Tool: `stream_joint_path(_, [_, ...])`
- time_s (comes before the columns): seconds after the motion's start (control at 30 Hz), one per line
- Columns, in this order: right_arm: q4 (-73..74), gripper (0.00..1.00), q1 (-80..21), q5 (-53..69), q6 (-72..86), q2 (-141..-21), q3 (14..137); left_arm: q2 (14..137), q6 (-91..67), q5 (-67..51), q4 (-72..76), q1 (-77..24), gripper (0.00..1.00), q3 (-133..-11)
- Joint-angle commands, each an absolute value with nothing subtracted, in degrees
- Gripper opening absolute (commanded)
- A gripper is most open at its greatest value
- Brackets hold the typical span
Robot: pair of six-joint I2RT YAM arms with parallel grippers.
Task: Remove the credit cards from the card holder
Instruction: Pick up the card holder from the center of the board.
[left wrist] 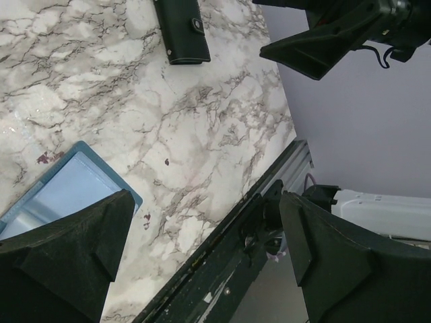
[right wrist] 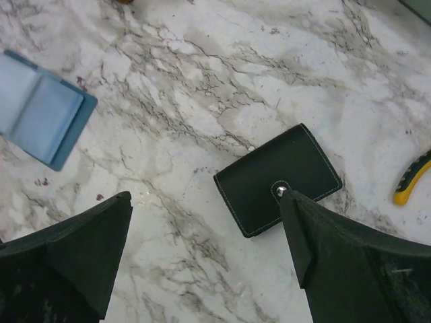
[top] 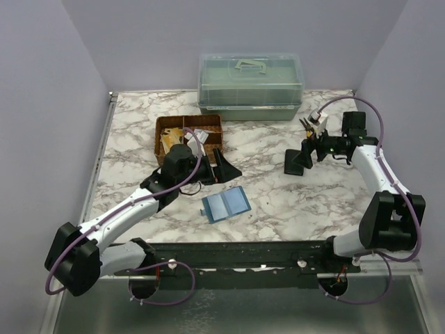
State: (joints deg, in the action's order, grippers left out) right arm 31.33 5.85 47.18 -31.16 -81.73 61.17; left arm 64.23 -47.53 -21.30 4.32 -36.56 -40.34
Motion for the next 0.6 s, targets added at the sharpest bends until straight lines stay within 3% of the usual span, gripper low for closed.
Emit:
stream_joint_path(0.0, [39.89, 0.99, 5.95, 52.13, -53.45, -85.05, 65.85, 66.44, -47.78, -20.03, 8.17, -37.77, 0.99, -39.62])
stream_joint_path(0.2, [44.03, 0.96, 5.28, 51.92, -59.97, -93.06, 73.19, 68.14, -48.38, -19.63, 9.93, -39.13, 0.99, -39.35])
stream_joint_path(0.57, [37.56, 0.7, 3.35, 37.15, -50.65, -100.05, 71.65, 69.5, -49.15, -19.51, 12.06, -39.87, 0.99, -37.7])
